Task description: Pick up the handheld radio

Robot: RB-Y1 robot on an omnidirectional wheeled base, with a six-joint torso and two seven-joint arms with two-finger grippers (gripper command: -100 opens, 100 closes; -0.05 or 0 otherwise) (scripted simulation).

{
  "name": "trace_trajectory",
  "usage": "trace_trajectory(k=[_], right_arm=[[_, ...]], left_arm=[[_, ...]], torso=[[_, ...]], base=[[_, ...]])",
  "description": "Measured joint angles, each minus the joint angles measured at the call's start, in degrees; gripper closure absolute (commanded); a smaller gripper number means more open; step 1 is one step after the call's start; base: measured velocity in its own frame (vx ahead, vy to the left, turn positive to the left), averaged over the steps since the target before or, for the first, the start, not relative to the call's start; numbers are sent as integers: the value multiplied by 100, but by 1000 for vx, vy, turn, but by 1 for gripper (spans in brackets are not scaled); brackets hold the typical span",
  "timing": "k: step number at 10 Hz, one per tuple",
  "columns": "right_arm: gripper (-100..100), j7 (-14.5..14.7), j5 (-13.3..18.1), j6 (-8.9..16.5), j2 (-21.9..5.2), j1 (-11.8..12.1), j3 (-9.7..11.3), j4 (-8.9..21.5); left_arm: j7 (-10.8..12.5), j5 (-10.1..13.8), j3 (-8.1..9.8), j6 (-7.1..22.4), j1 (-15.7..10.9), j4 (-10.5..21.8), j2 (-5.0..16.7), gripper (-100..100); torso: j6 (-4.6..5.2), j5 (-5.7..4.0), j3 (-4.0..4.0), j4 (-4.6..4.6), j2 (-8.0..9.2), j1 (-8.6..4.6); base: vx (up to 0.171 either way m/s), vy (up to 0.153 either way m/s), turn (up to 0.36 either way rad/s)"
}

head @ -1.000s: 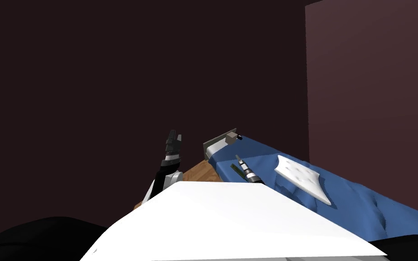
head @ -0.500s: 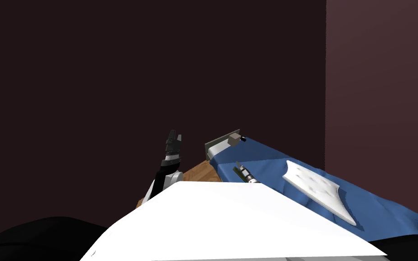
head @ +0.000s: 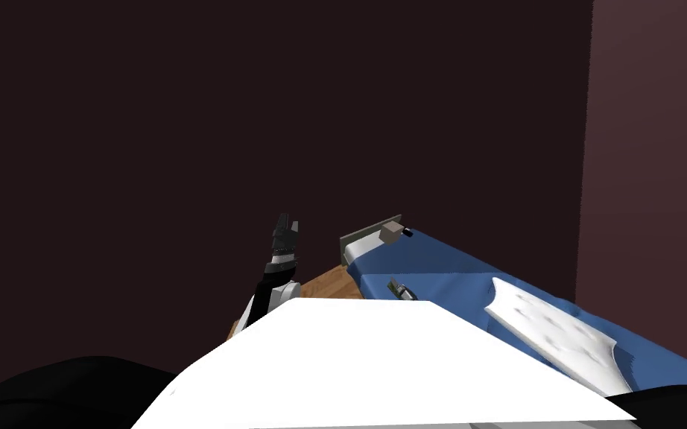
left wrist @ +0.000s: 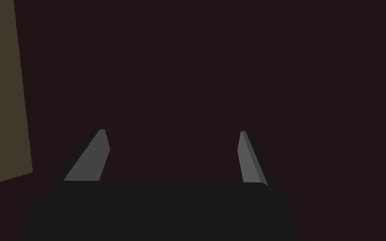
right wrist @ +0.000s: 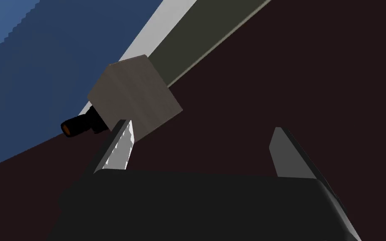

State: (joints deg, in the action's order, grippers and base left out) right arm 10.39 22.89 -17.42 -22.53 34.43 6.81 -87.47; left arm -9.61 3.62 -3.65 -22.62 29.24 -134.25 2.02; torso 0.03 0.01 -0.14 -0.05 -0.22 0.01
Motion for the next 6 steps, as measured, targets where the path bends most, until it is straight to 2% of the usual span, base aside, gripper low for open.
trace_trajectory(k=[1, 6], right_arm=[[-100, 32, 25, -11, 24, -12, 3, 129], [-100, 239, 434, 14, -196, -35, 176, 938]], left_arm=[[0, 0, 0, 0, 0, 0, 0, 0], [0, 0, 0, 0, 0, 0, 0, 0]], torso=[[1, 1, 6, 2, 10, 3], [-2, 1, -2, 0, -4, 1]], base=[[39, -2, 187], [62, -11, 133]])
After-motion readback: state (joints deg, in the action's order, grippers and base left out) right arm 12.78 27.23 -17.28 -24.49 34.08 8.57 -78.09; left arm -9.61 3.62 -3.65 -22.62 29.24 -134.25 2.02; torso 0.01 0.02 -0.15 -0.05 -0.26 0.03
